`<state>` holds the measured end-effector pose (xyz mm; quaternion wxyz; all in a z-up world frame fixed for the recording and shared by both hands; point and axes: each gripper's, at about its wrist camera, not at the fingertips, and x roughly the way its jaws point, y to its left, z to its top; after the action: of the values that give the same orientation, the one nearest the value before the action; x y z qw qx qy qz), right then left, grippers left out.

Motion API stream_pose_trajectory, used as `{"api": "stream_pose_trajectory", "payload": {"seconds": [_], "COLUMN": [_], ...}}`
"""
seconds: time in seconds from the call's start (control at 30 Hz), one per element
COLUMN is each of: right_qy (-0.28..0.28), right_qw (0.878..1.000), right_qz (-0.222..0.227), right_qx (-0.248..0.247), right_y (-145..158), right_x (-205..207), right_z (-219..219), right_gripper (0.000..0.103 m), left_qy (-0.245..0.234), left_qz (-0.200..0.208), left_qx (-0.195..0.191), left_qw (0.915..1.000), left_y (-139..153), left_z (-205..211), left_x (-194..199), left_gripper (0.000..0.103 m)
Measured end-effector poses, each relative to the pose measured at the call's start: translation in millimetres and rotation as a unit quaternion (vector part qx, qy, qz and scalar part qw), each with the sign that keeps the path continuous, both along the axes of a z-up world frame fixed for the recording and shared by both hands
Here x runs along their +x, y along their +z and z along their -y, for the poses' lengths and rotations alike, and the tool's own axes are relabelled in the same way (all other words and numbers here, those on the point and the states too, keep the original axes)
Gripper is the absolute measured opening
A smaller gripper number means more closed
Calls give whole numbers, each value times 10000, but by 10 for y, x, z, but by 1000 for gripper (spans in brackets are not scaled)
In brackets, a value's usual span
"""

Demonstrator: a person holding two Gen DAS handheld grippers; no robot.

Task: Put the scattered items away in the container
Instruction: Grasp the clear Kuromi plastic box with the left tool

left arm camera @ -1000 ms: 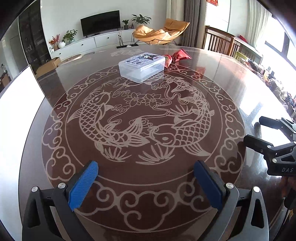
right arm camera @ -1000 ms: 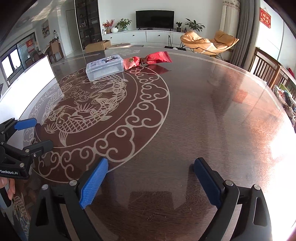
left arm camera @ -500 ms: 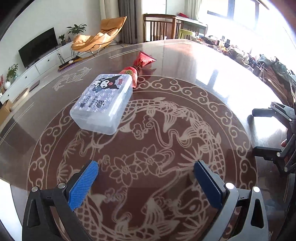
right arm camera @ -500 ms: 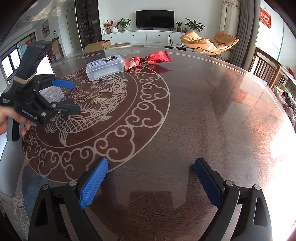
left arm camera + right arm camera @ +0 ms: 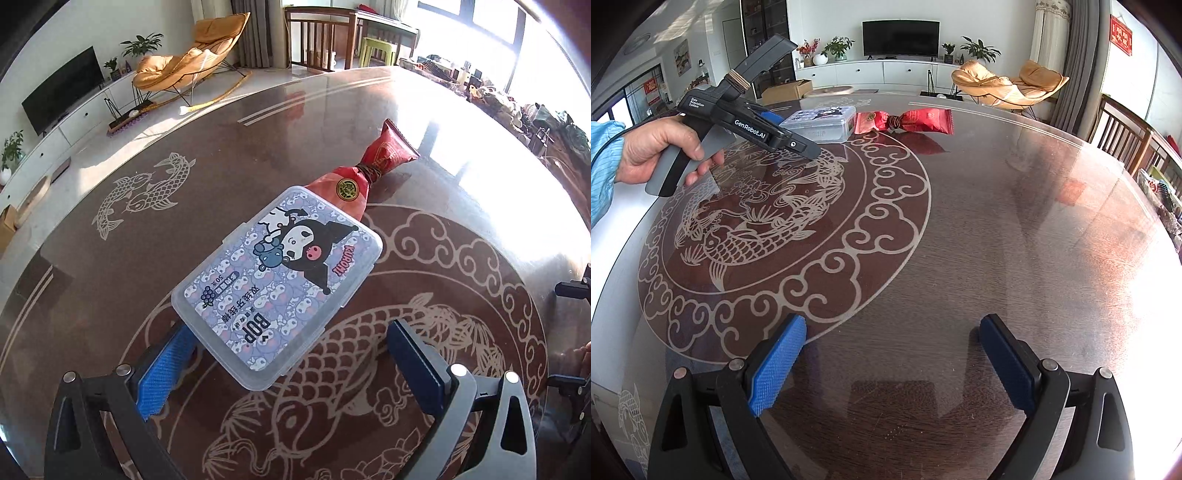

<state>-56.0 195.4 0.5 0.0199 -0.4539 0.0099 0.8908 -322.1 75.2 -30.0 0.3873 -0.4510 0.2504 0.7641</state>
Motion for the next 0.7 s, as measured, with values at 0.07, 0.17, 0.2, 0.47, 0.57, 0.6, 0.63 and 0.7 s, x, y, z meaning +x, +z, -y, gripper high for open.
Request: {"api": "stream_pose_trajectory", "payload": {"seconds": [0.07,0.17,0.2,0.47,0.57,0.6,0.63,0.7], "right_qy": [2,2,2,2,2,2,2,2], "right_qw": [10000,10000,10000,10000,10000,10000,10000,10000], "right_qz": [0,0,1,0,0,0,0,0], "right_qx": [-3,-5,-5,-5,-6,-6,-6,-6], "right_y": [0,0,0,-1,-2,-2,-2,-1], "right_x": [0,-2,-1,0,-1,-1,-1,0], "right_z": [-1,4,2,2,2,4,4,1], "right_gripper": [96,96,96,96,96,96,96,96], "left_qy": [43,-187,-300,-720,-795,-860,-860,-678], "left_qz": [-153,-353,-399,-584,-302,-69,47,-29], "left_qx": [-65,-143,-161,-113,70,163,241,376], "left_qw": [9999,9991,9986,9956,9964,9961,9960,9970], "left_y": [18,42,51,104,83,58,44,78], "left_z": [17,-17,-35,-283,-331,-342,-348,-336], "left_x": [-65,-116,-123,-247,-274,-274,-268,-263], "left_gripper": [103,103,103,103,103,103,101,81]}}
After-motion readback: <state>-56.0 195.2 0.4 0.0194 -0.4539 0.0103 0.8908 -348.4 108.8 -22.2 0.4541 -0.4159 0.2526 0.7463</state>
